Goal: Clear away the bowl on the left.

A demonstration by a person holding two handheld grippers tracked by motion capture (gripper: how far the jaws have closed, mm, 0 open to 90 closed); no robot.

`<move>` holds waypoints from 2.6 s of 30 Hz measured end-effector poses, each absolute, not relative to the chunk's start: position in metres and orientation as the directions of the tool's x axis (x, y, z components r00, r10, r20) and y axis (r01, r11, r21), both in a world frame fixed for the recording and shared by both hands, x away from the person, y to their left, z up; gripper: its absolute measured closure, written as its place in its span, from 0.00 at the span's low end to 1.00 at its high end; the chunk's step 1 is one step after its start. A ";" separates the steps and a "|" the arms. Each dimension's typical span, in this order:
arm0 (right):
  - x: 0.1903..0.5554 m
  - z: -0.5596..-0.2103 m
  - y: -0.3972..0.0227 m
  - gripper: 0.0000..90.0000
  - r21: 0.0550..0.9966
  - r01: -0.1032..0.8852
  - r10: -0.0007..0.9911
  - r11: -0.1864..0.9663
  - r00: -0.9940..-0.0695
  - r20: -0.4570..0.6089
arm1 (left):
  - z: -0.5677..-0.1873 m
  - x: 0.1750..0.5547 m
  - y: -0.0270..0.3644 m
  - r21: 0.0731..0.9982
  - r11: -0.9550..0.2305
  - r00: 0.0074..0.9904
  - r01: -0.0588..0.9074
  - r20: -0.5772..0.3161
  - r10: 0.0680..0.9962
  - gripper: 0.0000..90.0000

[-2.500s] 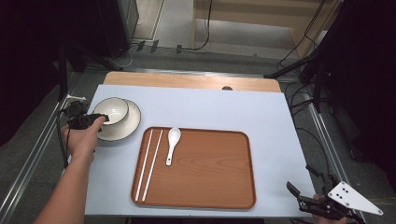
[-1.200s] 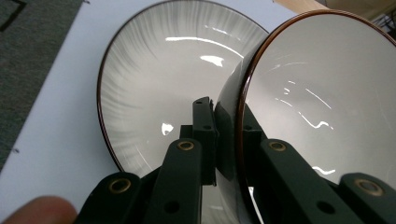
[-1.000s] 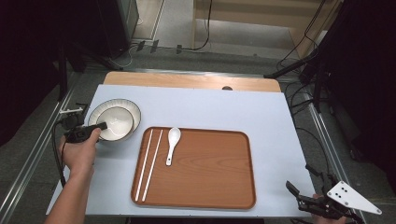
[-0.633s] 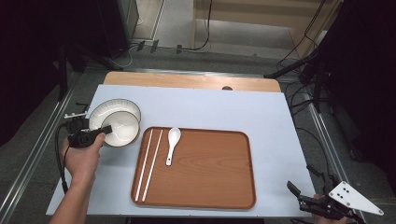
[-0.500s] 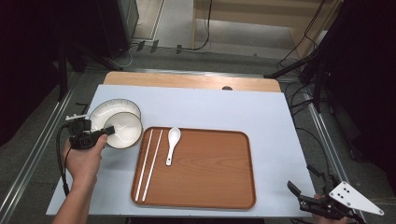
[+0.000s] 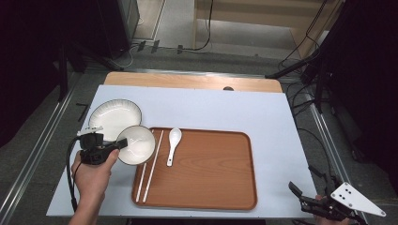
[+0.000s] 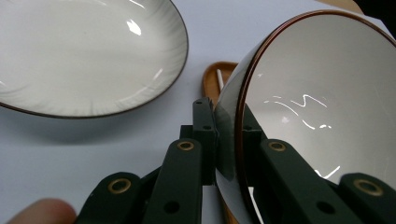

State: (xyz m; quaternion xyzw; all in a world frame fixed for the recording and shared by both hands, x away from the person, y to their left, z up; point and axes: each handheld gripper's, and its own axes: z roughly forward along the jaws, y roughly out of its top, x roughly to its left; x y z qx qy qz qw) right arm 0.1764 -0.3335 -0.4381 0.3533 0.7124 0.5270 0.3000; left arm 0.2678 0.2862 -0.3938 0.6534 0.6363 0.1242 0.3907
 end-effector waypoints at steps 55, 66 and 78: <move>0.177 -0.438 -0.330 0.15 0.962 0.185 0.817 0.199 -0.573 -0.059 | -0.430 0.222 0.213 0.553 -0.135 0.365 0.822 -0.330 0.870 0.92; 0.176 -0.438 -0.330 0.15 0.962 0.185 0.816 0.202 -0.574 -0.061 | -0.434 0.225 0.210 0.551 -0.141 0.371 0.822 -0.332 0.867 0.91; 0.177 -0.439 -0.329 0.15 0.961 0.187 0.815 0.206 -0.577 -0.063 | -0.428 0.227 0.214 0.601 -0.124 0.413 0.790 -0.371 0.832 0.69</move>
